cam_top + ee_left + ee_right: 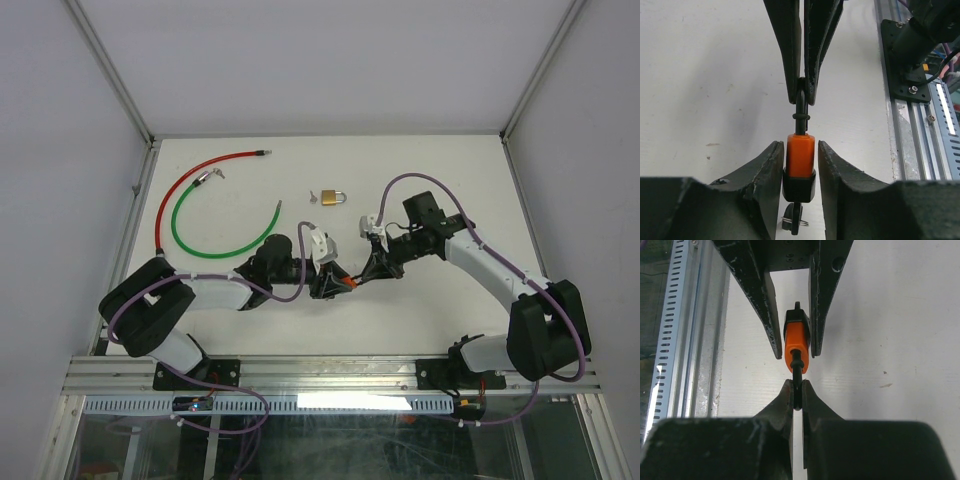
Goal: Lock with the key
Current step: Lock the lock.
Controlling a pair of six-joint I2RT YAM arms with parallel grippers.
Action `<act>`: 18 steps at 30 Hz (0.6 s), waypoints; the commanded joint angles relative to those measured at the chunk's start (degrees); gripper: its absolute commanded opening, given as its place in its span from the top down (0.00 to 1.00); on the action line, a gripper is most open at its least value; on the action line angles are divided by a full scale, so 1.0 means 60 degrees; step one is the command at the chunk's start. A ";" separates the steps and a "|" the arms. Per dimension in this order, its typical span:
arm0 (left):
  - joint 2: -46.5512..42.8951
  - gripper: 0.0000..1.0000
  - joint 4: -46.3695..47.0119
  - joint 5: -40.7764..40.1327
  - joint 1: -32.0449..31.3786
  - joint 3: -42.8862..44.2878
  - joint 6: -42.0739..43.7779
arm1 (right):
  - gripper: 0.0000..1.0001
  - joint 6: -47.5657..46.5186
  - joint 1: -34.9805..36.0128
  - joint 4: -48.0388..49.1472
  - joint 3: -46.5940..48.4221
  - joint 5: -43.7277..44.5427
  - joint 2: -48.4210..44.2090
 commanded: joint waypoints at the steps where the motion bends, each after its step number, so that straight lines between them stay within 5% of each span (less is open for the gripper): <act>1: -0.0248 0.69 -0.0478 -0.0181 -0.0156 0.0487 0.0401 | 1.00 -0.0053 0.0084 0.0225 0.0509 -0.0266 -0.0058; 5: -0.0348 0.78 -0.0726 -0.0216 -0.0236 0.0577 0.0498 | 1.00 -0.0068 0.0136 0.0221 0.0504 -0.0191 -0.0040; 10: -0.0257 1.00 -0.0961 -0.0171 -0.0247 0.0657 0.0608 | 1.00 -0.0145 0.0186 0.0241 0.0475 -0.0254 -0.0026; 18: 0.0067 1.00 0.0093 -0.0383 -0.0242 0.0234 0.0792 | 1.00 -0.0633 0.0353 0.0752 -0.0066 -0.0467 0.0003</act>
